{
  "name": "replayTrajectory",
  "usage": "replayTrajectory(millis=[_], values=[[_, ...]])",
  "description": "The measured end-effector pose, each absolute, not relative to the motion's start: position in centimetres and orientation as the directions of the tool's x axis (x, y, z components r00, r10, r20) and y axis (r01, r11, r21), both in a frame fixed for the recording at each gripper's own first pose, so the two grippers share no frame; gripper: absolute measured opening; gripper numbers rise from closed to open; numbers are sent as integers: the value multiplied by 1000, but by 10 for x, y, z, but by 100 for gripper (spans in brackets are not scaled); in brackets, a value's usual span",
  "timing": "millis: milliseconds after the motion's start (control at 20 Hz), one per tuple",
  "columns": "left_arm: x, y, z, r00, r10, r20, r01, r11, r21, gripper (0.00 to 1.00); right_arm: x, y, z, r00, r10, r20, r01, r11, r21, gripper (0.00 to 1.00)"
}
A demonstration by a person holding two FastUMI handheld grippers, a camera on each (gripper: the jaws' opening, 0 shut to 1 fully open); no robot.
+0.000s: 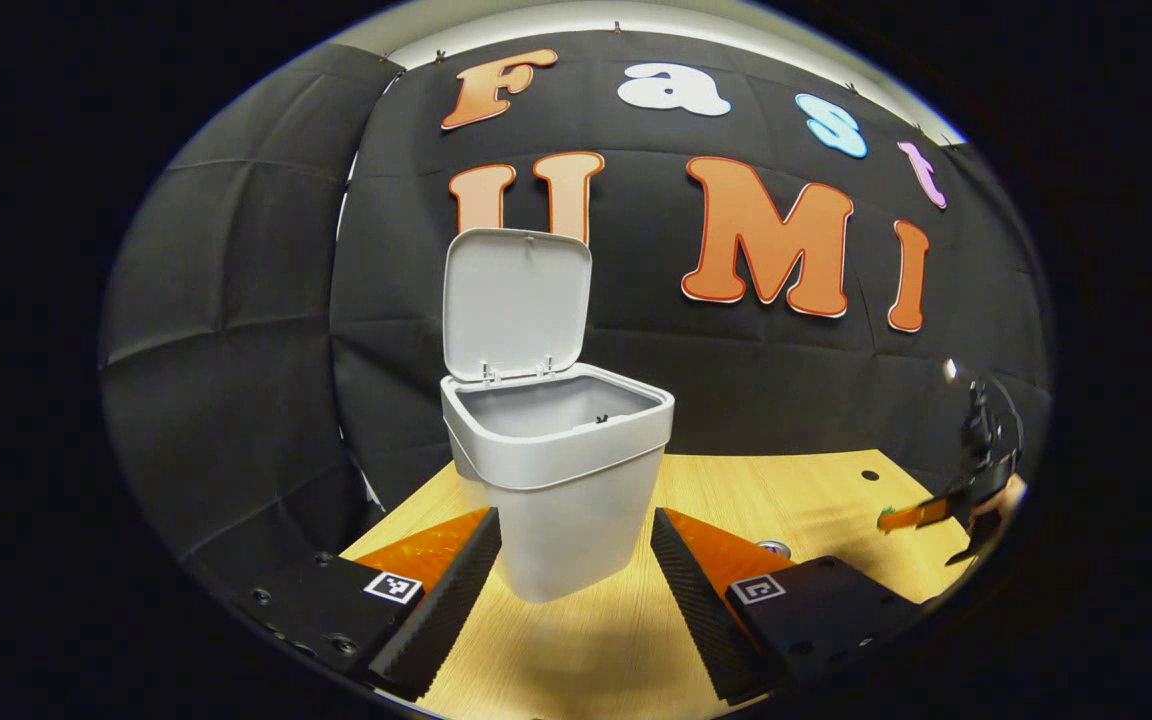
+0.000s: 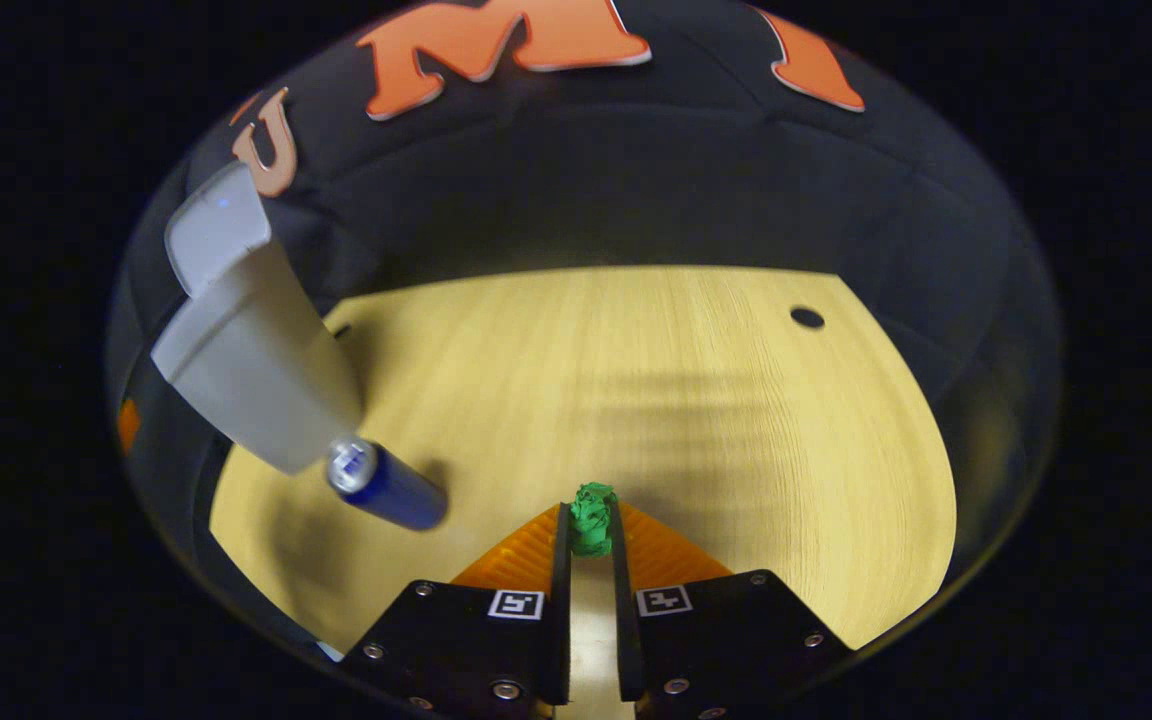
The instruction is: Press the lid of the desktop garbage bin to open it, pick up the crumpled paper on the desktop and throw it into the bin, then pick up the pop can on the desktop and drop it into the bin, and finally close the garbage bin lid.
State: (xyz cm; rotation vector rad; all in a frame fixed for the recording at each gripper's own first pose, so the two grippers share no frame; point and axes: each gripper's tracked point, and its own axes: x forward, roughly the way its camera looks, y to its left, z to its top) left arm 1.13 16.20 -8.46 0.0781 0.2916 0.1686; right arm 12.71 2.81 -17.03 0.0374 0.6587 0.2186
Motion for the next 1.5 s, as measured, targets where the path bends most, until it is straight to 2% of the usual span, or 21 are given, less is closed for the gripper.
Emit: replayTrajectory(millis=[150,300,400,550,750,850,1000,1050,1100,1150,1200,1350,1500], values=[[-4,174,-80,943,199,-267,-183,980,84,96,133,97,-67,814,357,-458,-336,933,129,18],[-25,194,-70,940,235,-247,-219,972,91,96,139,182,16,768,528,-362,-497,848,184,19],[-39,212,-66,935,264,-237,-250,964,90,95,148,230,42,749,576,-327,-565,813,140,18],[-57,238,-61,925,303,-232,-290,953,89,95,164,310,53,695,638,-333,-653,753,80,19],[-77,265,-53,915,343,-212,-331,939,91,96,200,372,31,638,624,-451,-685,727,37,19],[-85,272,-54,912,349,-216,-336,937,95,95,221,375,18,617,605,-504,-670,739,68,18],[-88,276,-57,911,345,-228,-328,938,110,96,243,363,13,630,535,-563,-620,783,50,21],[-87,274,-58,913,336,-230,-319,941,110,96,240,364,4,619,534,-575,-620,782,59,27],[-84,272,-59,915,329,-234,-311,944,111,96,243,366,6,609,549,-572,-623,778,83,21],[-82,271,-60,916,324,-237,-305,946,113,95,245,365,12,599,570,-563,-629,770,111,36],[-79,269,-60,918,315,-242,-295,948,116,95,248,363,23,604,588,-538,-628,767,133,43],[-65,256,-65,926,283,-249,-261,958,117,95,243,352,42,630,604,-489,-622,769,149,52],[-46,230,-82,937,222,-271,-202,974,102,95,220,306,69,672,620,-406,-630,766,127,53]])
